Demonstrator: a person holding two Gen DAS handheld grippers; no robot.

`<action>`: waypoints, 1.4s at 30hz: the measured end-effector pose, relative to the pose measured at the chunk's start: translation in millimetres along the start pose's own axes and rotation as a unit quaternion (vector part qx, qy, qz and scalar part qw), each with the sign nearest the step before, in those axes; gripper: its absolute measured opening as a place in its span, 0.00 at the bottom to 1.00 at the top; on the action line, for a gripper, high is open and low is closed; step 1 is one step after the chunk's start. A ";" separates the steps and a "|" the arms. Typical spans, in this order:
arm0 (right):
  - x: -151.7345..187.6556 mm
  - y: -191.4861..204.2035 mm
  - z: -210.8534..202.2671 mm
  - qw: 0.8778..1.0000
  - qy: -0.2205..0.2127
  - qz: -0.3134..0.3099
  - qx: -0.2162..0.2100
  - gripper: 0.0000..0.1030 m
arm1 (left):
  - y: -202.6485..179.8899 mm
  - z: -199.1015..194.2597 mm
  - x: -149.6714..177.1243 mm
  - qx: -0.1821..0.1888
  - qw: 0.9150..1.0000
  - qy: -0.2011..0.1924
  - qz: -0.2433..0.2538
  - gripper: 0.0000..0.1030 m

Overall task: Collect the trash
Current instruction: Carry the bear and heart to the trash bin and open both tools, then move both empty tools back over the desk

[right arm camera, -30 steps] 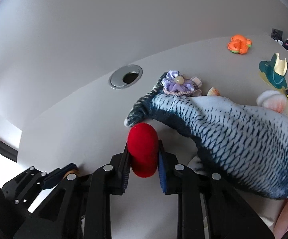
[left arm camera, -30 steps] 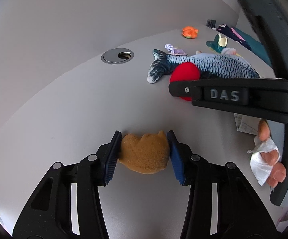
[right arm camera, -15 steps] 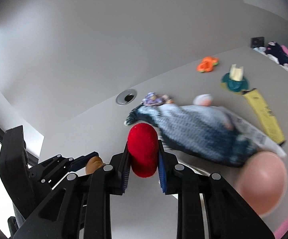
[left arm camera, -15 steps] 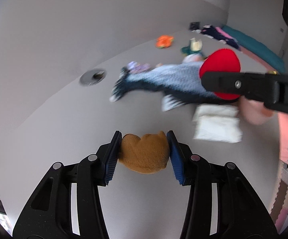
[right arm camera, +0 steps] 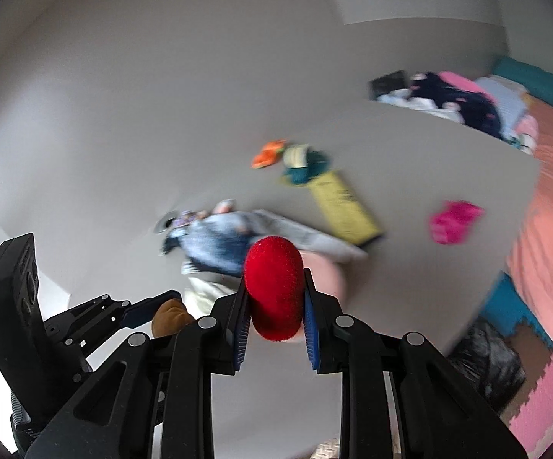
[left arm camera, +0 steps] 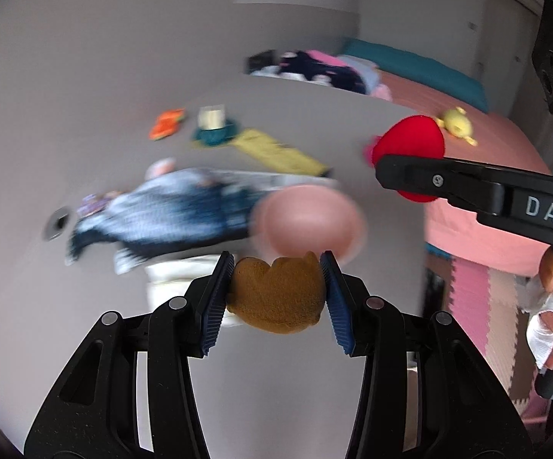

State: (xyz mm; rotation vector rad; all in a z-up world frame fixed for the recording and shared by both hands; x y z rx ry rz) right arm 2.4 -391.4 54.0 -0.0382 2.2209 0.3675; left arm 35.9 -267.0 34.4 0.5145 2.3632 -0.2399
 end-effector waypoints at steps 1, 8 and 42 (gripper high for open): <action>2.1 -10.5 -5.9 1.000 -0.003 0.006 0.006 0.25 | -15.3 2.5 -1.0 0.009 1.000 0.002 0.009 0.45; 26.7 -97.9 -47.4 0.996 -0.022 0.065 0.062 0.25 | -108.6 27.9 -7.0 0.063 0.995 0.023 0.068 0.45; 100.6 -290.0 -132.2 0.931 -0.112 0.233 0.257 0.97 | -254.9 107.6 15.7 0.110 0.982 0.074 0.131 0.94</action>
Point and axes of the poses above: each gripper's, at about its wrist camera, not at the fingertips, and z roughly the way its jaws point, y to its left, x to its underside, the point moved 6 cm from there along z, roughly the way its jaws point, and after that the axes turned 3 degrees about -z, right-handed, at the moved point
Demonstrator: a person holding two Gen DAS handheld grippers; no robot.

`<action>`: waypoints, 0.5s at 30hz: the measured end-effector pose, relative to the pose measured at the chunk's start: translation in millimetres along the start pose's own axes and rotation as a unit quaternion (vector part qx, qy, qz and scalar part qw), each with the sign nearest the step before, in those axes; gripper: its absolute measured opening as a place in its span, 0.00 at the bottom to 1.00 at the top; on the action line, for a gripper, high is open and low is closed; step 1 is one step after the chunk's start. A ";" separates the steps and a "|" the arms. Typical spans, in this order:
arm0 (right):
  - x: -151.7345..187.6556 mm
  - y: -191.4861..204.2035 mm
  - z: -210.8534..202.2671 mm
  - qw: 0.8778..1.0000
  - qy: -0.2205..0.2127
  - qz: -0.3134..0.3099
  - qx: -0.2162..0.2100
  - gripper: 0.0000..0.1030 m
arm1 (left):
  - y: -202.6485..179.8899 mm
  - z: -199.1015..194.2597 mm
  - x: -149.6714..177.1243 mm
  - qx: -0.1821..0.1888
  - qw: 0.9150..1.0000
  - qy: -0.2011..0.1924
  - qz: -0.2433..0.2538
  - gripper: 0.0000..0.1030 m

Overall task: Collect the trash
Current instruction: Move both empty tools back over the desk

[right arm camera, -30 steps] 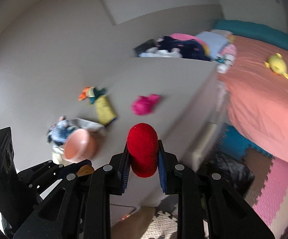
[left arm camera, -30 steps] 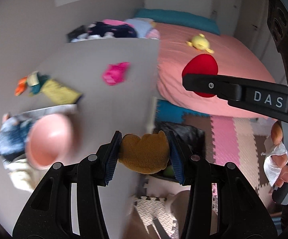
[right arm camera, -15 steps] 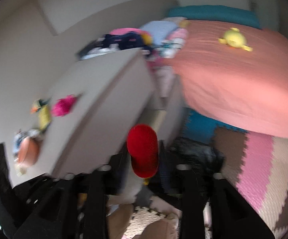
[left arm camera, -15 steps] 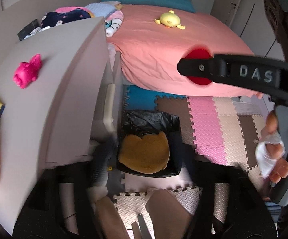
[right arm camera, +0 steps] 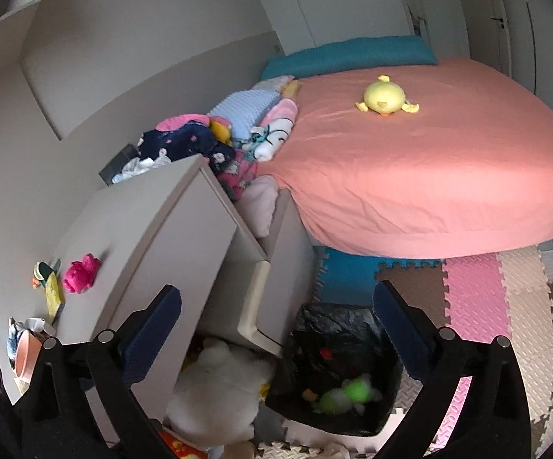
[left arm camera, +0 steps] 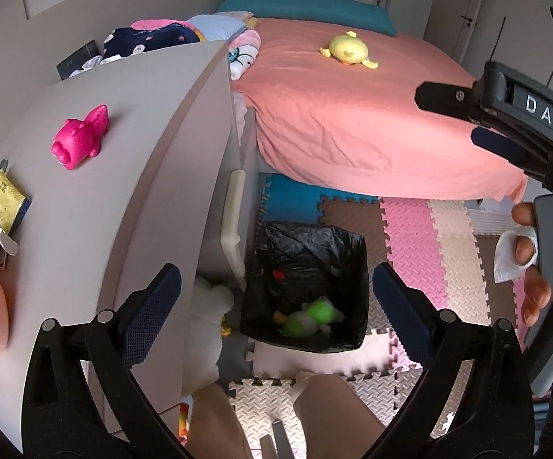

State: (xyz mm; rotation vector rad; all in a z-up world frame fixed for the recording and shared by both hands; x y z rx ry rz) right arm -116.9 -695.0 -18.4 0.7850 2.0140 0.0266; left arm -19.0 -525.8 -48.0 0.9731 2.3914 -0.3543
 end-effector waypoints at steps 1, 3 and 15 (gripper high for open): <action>-0.9 3.6 -0.7 1.000 0.000 -0.004 -0.001 0.97 | 0.5 -1.3 -0.1 0.000 1.000 -0.002 -0.001 0.94; -2.3 10.5 -3.0 1.000 -0.006 -0.013 0.001 0.97 | 3.3 -4.5 -0.7 0.002 1.000 -0.004 -0.004 0.94; 1.7 80.6 -4.6 0.992 -0.003 -0.117 -0.040 0.97 | 54.0 -42.5 7.5 -0.033 0.998 -0.025 -0.039 0.94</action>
Point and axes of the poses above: each gripper's, at about its wrist camera, not at the fingertips, and z roughly the way its jaws point, y to its left, x to its underside, the point moved 6 cm from there along z, roughly the way its jaws point, and after that the axes turned 3 degrees about -z, right-handed, at the moved point
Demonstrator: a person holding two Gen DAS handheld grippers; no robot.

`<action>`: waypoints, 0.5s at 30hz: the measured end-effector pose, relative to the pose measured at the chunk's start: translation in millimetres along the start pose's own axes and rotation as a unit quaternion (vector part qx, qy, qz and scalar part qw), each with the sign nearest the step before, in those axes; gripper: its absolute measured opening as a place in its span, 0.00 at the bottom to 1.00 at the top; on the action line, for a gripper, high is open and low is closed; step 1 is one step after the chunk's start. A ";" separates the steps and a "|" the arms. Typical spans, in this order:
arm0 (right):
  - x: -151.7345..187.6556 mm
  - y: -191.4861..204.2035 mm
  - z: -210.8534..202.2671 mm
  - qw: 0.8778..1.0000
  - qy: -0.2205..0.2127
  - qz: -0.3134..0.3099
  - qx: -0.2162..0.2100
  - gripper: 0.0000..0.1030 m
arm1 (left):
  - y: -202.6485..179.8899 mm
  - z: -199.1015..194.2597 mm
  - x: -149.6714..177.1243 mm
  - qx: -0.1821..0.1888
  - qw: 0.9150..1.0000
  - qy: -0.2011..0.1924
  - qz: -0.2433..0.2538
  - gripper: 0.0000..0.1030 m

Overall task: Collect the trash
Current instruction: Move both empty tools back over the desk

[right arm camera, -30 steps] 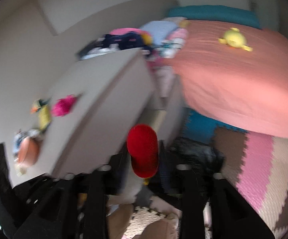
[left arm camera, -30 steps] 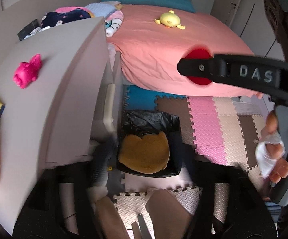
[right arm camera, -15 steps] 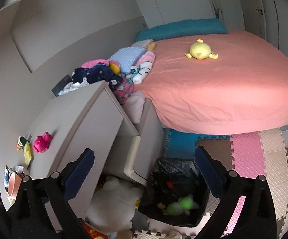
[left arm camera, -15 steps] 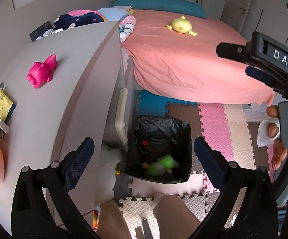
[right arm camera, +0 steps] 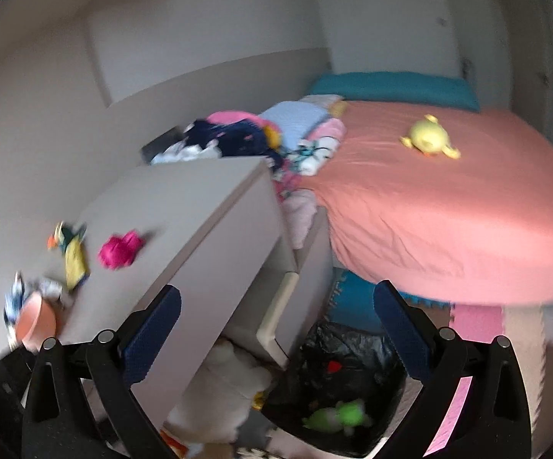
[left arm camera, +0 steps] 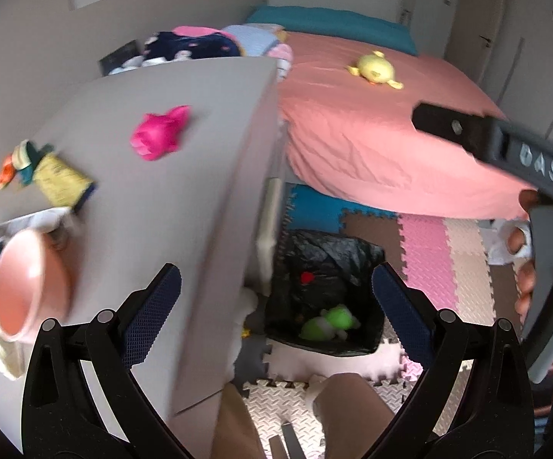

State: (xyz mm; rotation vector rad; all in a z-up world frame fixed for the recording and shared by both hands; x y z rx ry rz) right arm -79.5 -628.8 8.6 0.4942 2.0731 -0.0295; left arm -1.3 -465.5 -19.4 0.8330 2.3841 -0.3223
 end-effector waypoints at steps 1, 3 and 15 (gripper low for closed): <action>0.1 6.1 2.1 1.000 0.010 0.005 -0.015 0.97 | 9.8 -4.2 0.3 -0.005 1.000 -0.002 -0.009 0.94; 0.1 16.8 4.7 0.999 0.022 0.011 -0.037 0.97 | 29.2 -12.9 1.4 -0.013 1.000 -0.007 -0.027 0.94; -14.8 84.3 25.3 0.996 0.034 0.008 -0.079 0.97 | 147.0 -58.2 1.0 -0.083 0.986 -0.043 -0.141 0.94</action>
Point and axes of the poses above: each gripper's, at about its wrist camera, not at the fingertips, and z roughly the way its jaws point, y to its left, x to its underside, the point moved 6 cm from there along z, roughly the way its jaws point, and after that the axes turned 3 degrees about -z, right-handed, at the moved point
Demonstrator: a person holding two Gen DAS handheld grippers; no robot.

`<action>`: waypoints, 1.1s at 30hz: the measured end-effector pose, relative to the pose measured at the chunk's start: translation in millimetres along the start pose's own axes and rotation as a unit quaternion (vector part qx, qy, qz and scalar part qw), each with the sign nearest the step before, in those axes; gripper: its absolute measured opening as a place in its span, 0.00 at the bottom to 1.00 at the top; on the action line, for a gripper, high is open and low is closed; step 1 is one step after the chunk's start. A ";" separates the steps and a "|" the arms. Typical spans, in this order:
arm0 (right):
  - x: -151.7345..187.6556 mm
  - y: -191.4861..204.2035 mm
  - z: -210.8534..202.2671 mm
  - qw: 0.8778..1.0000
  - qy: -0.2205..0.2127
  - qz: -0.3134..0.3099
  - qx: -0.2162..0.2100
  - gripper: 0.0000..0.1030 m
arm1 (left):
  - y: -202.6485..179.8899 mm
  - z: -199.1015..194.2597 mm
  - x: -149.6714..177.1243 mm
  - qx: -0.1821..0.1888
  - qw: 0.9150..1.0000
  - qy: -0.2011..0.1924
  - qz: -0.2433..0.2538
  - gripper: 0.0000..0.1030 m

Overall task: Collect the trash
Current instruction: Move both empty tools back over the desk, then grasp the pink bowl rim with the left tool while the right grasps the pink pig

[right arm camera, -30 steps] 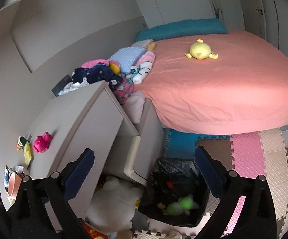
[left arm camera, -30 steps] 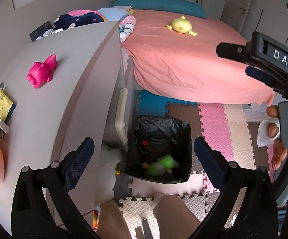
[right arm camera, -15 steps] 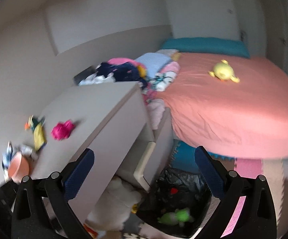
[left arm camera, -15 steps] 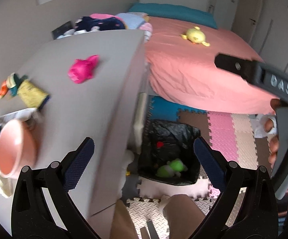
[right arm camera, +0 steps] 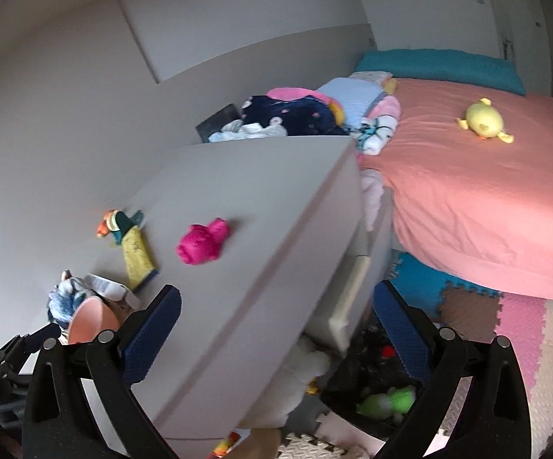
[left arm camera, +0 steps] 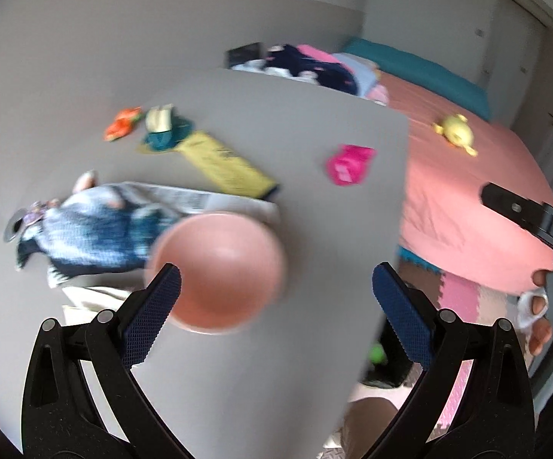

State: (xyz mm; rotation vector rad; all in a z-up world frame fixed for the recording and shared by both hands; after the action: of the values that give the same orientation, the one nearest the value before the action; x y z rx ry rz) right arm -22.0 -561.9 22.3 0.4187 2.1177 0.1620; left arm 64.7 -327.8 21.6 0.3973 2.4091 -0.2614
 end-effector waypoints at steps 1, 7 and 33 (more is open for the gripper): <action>-0.9 6.1 4.3 1.000 0.003 -0.001 -0.006 0.97 | 10.6 2.8 -0.6 -0.004 1.000 0.003 -0.011 0.94; -7.5 34.2 27.6 1.000 0.018 -0.020 -0.008 0.97 | 46.7 27.4 1.3 -0.012 0.998 0.025 -0.061 0.79; -25.0 79.9 143.4 0.994 0.098 -0.022 0.044 0.48 | 61.5 58.1 12.1 0.005 0.997 0.034 -0.065 0.38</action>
State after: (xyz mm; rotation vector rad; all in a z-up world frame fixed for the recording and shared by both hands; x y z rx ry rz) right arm 128.7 -502.9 -15.1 0.4229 2.3324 0.0882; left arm 111.7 -284.5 -35.1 0.2584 2.5048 -0.3232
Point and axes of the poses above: each gripper's, at about its wrist camera, not at the fingertips, and z roughly the way its jaws point, y to its left, x to its underside, the point moved 6 cm from there along z, roughly the way its jaws point, and after that the axes turned 3 degrees about -z, right-handed, at the moved point
